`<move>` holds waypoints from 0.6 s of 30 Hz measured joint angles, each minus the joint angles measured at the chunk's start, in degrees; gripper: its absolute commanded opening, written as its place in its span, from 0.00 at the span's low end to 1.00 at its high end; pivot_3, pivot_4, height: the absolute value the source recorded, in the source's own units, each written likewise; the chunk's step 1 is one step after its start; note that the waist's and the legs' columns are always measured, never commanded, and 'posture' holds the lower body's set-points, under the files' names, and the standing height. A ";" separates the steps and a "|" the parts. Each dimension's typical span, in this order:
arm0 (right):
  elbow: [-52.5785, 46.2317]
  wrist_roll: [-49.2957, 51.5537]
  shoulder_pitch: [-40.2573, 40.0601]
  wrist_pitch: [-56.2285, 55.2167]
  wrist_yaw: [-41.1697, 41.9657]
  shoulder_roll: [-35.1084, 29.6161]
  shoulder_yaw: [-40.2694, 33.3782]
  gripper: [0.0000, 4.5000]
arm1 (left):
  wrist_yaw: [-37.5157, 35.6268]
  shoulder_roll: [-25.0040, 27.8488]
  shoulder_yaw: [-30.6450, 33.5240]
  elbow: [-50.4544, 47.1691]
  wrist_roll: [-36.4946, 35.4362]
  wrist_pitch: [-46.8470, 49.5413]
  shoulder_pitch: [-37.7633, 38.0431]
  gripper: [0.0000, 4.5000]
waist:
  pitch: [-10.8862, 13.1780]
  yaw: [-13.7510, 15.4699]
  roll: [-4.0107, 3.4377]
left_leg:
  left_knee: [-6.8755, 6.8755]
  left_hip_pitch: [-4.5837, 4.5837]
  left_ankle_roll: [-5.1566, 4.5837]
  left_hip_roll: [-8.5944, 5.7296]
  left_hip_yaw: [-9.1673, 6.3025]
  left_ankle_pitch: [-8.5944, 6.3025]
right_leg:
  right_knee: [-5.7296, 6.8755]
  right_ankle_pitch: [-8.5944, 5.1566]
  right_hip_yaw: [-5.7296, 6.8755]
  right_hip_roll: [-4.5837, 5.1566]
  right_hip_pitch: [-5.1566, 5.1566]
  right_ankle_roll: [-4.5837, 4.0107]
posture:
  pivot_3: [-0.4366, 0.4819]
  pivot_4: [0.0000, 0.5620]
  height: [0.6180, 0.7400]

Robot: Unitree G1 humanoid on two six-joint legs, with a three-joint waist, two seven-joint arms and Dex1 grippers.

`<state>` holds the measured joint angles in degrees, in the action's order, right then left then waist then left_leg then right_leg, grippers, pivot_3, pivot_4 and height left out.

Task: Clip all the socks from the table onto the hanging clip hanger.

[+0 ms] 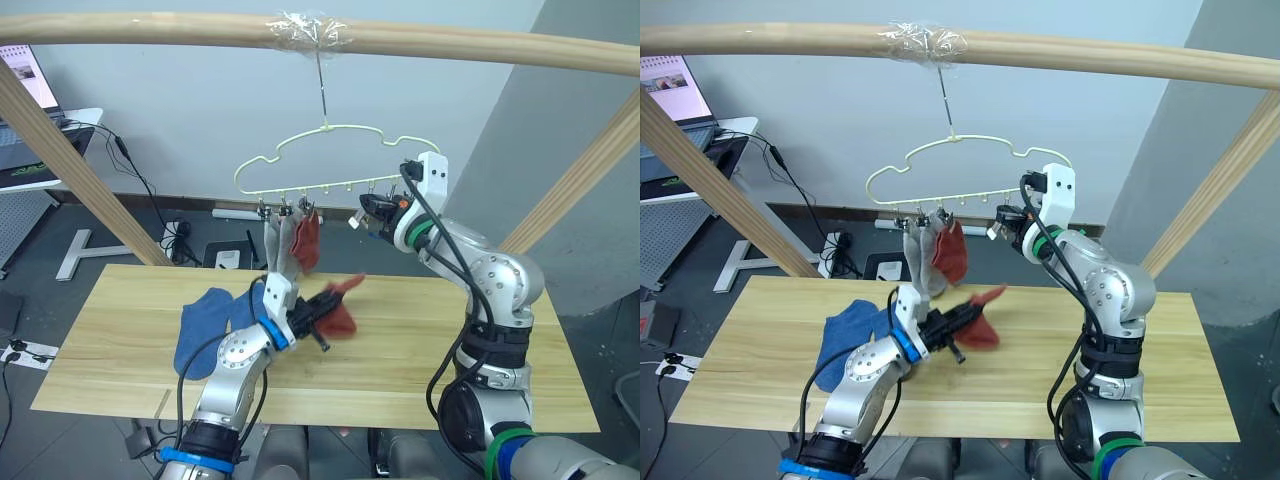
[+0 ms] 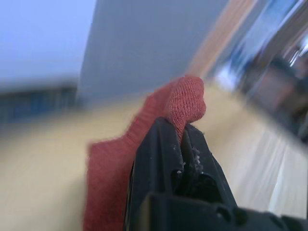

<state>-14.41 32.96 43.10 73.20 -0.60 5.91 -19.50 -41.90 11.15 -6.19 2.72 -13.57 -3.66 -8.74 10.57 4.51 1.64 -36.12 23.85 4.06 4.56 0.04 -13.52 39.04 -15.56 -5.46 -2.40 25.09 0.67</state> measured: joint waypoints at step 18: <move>0.85 6.68 7.62 15.10 -8.69 1.82 -17.37 0.00 | 5.97 -2.05 0.31 -2.16 1.22 -6.01 -2.58 0.01 | -0.51 0.17 0.04 | -0.11 0.00 -0.02 -0.10 -0.09 0.01 | -0.05 0.06 0.07 0.06 -0.15 0.10 | 0.70 0.26 1.00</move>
<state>-13.56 39.64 50.72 88.30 -9.29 7.72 -36.87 -35.93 9.10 -5.88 0.56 -12.35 -9.67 -11.32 10.05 4.68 1.68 -36.24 23.86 4.04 4.46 -0.06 -13.51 39.00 -15.50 -5.39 -2.34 24.95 0.77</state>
